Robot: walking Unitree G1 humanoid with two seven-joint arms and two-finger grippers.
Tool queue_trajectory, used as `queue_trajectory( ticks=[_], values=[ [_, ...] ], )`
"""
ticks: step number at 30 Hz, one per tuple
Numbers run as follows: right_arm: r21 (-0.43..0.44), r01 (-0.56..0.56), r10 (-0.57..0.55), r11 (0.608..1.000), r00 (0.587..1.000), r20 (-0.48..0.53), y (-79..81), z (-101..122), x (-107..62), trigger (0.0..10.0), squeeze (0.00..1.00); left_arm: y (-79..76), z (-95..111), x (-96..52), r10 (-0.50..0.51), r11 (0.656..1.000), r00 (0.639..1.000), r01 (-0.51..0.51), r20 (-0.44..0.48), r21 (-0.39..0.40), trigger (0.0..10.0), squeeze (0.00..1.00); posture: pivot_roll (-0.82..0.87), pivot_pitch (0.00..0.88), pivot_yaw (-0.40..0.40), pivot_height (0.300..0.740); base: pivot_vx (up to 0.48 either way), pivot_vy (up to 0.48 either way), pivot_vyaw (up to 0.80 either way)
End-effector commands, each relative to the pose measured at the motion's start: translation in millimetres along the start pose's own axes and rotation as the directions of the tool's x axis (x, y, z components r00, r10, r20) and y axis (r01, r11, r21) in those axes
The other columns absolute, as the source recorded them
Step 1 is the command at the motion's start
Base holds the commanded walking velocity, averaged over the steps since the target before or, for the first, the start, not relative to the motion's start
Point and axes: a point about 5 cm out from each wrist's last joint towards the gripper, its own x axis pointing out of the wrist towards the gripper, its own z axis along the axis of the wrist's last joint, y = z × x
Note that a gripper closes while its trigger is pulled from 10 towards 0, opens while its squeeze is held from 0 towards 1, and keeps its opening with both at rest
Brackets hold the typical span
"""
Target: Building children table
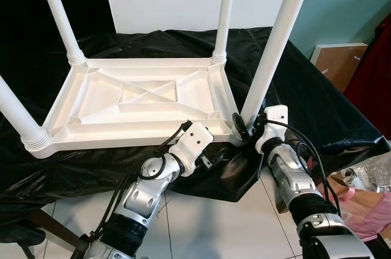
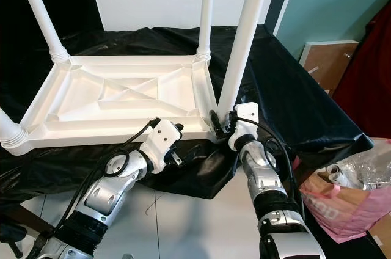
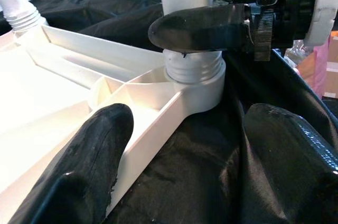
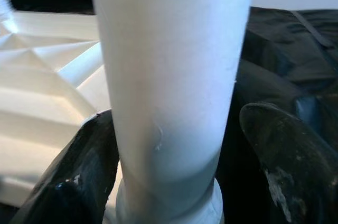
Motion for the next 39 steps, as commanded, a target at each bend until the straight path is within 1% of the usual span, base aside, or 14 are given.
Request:
queue_trajectory(
  ticks=[1, 3, 7, 10, 15, 19, 21, 24, 28, 30, 32, 33, 35, 39],
  values=[
    [-0.041, -0.055, 0.054, 0.998, 0.998, -0.007, -1.1, 0, 0.3, 10.0, 0.00, 2.5, 0, 1.4, 0.026, 1.000, 1.000, -0.026, 0.000, 0.015, 10.0, 0.00, -0.01, 0.000, -0.053, 0.740, 0.000, 0.000, 0.00],
    [-0.087, -0.102, 0.101, 0.991, 0.995, -0.025, -2.0, -1, 0.3, 10.0, 0.00, 3.1, 1, 2.4, 0.023, 1.000, 1.000, -0.023, 0.003, 0.019, 10.0, 0.00, -0.01, 0.000, -0.055, 0.740, 0.000, 0.000, 0.00],
    [-0.102, -0.123, 0.120, 0.987, 0.992, -0.034, -2.1, -2, 0.6, 10.0, 0.00, 5.0, 1, 2.6, 0.026, 0.999, 1.000, -0.026, 0.006, 0.023, 10.0, 0.00, -0.01, 0.000, -0.056, 0.740, 0.000, 0.000, 0.00],
    [-0.087, -0.130, 0.128, 0.988, 0.991, -0.028, -2.1, -3, 0.8, 10.0, 0.00, 6.3, 2, 3.1, 0.029, 0.999, 1.000, -0.030, 0.008, 0.027, 10.0, 0.00, 0.00, 0.000, -0.058, 0.740, 0.000, 0.000, 0.00],
    [-0.008, -0.119, 0.119, 0.993, 0.993, 0.013, -0.6, -7, -1.4, 10.0, 0.00, 5.0, 5, 5.2, 0.024, 0.999, 0.999, -0.025, 0.024, 0.027, 10.0, 0.00, 0.00, 0.000, -0.052, 0.740, 0.000, 0.000, 0.00],
    [-0.011, -0.097, 0.097, 0.995, 0.995, 0.010, 0.0, -10, -2.3, 10.0, 0.00, 5.4, 5, 5.1, 0.022, 0.999, 0.999, -0.023, 0.024, 0.029, 10.0, 0.00, 0.00, 0.000, -0.047, 0.740, 0.000, 0.000, 0.00],
    [-0.030, -0.089, 0.089, 0.996, 0.996, 0.005, 0.2, -10, -2.4, 10.0, 0.00, 5.8, 6, 5.2, 0.022, 0.999, 0.999, -0.022, 0.025, 0.030, 10.0, 0.00, 0.00, 0.000, -0.045, 0.740, 0.000, 0.000, 0.00],
    [-0.142, -0.056, 0.055, 0.988, 0.998, -0.011, -1.6, -11, -2.8, 10.0, 0.00, 6.7, 5, 5.4, 0.018, 0.999, 1.000, -0.018, 0.025, 0.033, 10.0, 0.00, -0.01, 0.000, -0.037, 0.740, 0.000, 0.000, 0.00],
    [-0.167, -0.043, 0.040, 0.985, 0.999, -0.017, -3.6, -12, -3.6, 10.0, 0.00, 6.6, 5, 5.7, 0.015, 0.999, 1.000, -0.016, 0.025, 0.034, 10.0, 0.00, -0.01, 0.000, -0.034, 0.740, 0.000, 0.000, 0.00],
    [-0.145, -0.042, 0.038, 0.989, 0.999, -0.032, -4.4, -15, -5.1, 10.0, 0.00, 5.7, 6, 6.5, 0.011, 0.999, 1.000, -0.012, 0.027, 0.034, 10.0, 0.00, -0.01, 0.000, -0.032, 0.740, 0.000, 0.000, 0.00],
    [-0.098, -0.044, 0.040, 0.994, 0.998, -0.038, -3.8, -18, -5.7, 10.0, 0.00, 5.6, 7, 7.6, 0.009, 0.999, 1.000, -0.010, 0.029, 0.033, 10.0, 0.00, -0.01, 0.000, -0.032, 0.740, 0.000, 0.000, 0.00],
    [-0.098, -0.044, 0.040, 0.994, 0.998, -0.038, -3.8, -18, -5.7, 10.0, 0.00, 5.6, 7, 7.6, 0.009, 0.999, 1.000, -0.010, 0.029, 0.033, 10.0, 0.00, -0.01, 0.000, -0.032, 0.740, 0.000, 0.000, 0.00],
    [-0.033, -0.056, 0.055, 0.998, 0.998, -0.041, -1.2, -21, -5.7, 10.0, 0.00, 5.9, 7, 7.8, 0.009, 0.999, 1.000, -0.010, 0.030, 0.033, 10.0, 0.00, -0.01, 0.000, -0.030, 0.740, 0.000, 0.000, 0.00],
    [0.005, -0.068, 0.068, 0.998, 0.997, -0.035, 3.2, -23, -5.9, 10.0, 0.00, 5.3, 6, 6.6, 0.005, 0.999, 1.000, -0.006, 0.028, 0.033, 10.0, 0.00, -0.01, 0.000, -0.024, 0.740, 0.000, 0.000, 0.00]
  ],
)
